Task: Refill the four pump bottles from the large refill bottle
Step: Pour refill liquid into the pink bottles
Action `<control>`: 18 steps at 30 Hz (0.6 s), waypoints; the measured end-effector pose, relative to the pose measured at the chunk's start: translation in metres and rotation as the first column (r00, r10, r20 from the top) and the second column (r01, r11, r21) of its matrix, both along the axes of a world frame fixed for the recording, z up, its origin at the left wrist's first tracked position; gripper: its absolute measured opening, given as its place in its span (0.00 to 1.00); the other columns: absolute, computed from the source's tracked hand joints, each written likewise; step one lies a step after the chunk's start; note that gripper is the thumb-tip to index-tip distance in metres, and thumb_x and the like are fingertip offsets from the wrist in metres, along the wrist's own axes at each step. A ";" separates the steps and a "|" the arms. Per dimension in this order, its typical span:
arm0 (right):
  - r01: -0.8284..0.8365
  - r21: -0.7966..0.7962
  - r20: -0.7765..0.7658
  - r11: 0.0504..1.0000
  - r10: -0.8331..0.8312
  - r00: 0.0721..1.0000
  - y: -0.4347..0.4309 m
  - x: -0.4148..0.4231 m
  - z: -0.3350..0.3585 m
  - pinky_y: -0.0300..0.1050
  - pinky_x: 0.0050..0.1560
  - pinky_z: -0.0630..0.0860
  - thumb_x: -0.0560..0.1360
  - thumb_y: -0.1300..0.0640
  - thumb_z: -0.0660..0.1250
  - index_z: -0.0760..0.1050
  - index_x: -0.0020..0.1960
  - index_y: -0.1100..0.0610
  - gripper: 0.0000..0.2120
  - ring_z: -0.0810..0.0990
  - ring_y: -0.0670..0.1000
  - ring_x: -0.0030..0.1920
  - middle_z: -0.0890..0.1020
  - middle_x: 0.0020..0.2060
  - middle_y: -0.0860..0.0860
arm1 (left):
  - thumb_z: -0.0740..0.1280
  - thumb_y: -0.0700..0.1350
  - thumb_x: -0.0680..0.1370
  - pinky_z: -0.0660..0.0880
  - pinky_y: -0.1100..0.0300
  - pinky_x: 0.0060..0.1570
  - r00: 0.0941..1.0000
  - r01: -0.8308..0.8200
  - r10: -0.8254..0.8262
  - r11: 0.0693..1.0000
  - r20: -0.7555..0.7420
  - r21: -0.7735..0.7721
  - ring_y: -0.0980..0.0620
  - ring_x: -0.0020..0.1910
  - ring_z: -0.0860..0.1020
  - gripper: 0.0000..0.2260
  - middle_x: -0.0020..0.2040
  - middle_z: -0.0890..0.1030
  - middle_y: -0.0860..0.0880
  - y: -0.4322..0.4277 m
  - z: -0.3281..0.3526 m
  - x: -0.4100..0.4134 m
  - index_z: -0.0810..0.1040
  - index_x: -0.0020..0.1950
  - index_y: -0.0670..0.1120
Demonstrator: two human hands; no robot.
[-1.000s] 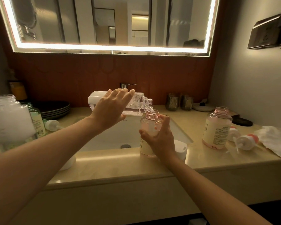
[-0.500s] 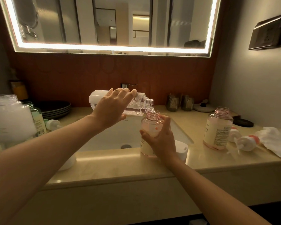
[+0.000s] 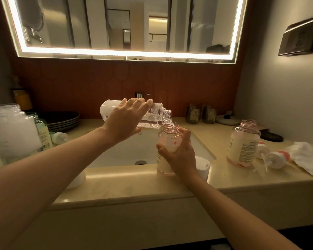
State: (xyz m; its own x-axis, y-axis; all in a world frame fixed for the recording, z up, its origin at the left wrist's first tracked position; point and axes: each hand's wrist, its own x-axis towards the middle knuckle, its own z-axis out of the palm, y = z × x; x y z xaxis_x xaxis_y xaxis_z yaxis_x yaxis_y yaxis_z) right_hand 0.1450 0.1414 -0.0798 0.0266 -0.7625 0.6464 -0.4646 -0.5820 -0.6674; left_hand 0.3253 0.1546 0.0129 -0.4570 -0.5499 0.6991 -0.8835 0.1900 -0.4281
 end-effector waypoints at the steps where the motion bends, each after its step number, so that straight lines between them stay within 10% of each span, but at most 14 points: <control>1: -0.001 -0.002 0.000 1.000 0.001 1.000 0.000 0.000 0.000 0.39 0.51 0.71 0.66 0.46 0.74 0.57 0.66 0.54 0.37 0.74 0.53 0.59 0.72 0.64 0.54 | 0.82 0.43 0.56 0.75 0.39 0.47 1.000 -0.001 0.001 1.000 -0.001 0.000 0.36 0.52 0.79 0.39 0.55 0.79 0.36 0.000 0.000 0.000 0.72 0.64 0.38; 18: -0.005 -0.011 -0.001 1.000 0.005 1.000 0.000 -0.001 0.000 0.39 0.50 0.73 0.67 0.46 0.74 0.57 0.66 0.54 0.36 0.75 0.53 0.58 0.72 0.63 0.54 | 0.81 0.43 0.57 0.75 0.39 0.49 1.000 -0.002 0.002 1.000 0.009 0.007 0.37 0.53 0.79 0.39 0.57 0.78 0.37 0.000 0.002 0.000 0.71 0.65 0.39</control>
